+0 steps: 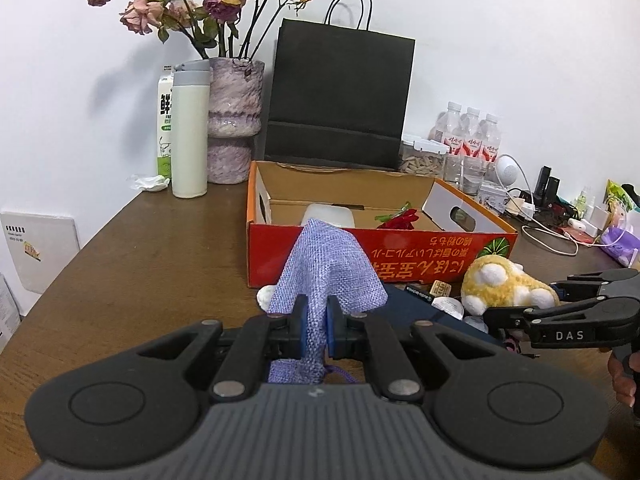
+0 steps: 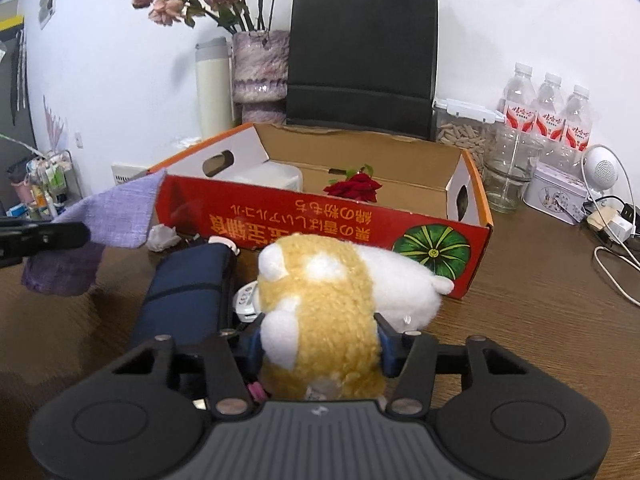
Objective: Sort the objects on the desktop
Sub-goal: 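Carry the purple pouch over the box while the right carries the plush toy, then open both grippers to drop the pouch and plush toy into the box, then withdraw both grippers from the box toward the items on the table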
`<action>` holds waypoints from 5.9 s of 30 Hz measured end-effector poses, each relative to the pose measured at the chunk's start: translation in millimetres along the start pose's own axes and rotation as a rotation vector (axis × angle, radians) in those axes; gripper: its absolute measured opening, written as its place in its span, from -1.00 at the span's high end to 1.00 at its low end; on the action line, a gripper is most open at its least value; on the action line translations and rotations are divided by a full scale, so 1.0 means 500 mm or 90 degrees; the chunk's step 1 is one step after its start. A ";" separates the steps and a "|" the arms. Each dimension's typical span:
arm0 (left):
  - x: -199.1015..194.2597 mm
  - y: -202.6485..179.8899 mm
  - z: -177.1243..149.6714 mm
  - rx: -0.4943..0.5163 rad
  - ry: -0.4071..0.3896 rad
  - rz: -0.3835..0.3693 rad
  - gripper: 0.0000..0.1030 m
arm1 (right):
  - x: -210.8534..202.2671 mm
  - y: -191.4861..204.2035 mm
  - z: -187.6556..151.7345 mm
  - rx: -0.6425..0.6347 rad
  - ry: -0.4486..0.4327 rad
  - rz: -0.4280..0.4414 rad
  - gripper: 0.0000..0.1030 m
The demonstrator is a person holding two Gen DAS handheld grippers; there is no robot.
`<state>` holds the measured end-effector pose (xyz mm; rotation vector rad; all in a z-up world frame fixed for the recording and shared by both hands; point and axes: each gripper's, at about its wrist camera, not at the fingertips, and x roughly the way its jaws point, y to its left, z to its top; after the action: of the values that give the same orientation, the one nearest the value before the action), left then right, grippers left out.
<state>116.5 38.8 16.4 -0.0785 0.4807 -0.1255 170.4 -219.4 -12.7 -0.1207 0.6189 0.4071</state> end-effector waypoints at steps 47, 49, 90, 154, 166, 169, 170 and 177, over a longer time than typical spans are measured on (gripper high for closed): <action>0.305 -0.060 0.236 0.035 -0.119 0.037 0.82 | 0.189 -0.068 0.241 -0.025 -0.148 -0.050 0.03; 0.329 -0.061 0.232 0.040 -0.099 0.035 0.82 | 0.213 -0.076 0.238 -0.033 -0.131 -0.057 0.03; 0.352 -0.072 0.182 0.047 -0.073 0.052 -1.00 | 0.223 -0.080 0.226 0.004 -0.062 -0.066 -1.00; 0.115 -0.014 0.041 -0.011 -0.051 0.027 -1.00 | 0.022 -0.033 0.027 0.000 -0.050 -0.048 -1.00; 0.100 -0.024 0.001 0.001 -0.009 0.019 -1.00 | 0.013 -0.017 -0.022 0.003 -0.005 -0.039 -1.00; 0.100 -0.026 -0.002 0.000 -0.002 0.022 -1.00 | 0.017 -0.014 -0.025 0.000 -0.001 -0.032 -1.00; 0.099 -0.026 -0.002 0.000 -0.001 0.022 -1.00 | 0.017 -0.014 -0.024 -0.001 -0.004 -0.032 -1.00; 0.094 -0.022 0.002 -0.006 -0.002 0.030 -1.00 | 0.043 0.009 0.000 -0.060 -0.013 -0.018 -0.71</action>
<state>157.3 21.4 -3.2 -0.0762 0.4804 -0.0765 184.3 -208.1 -25.1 -0.2147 0.5777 0.4091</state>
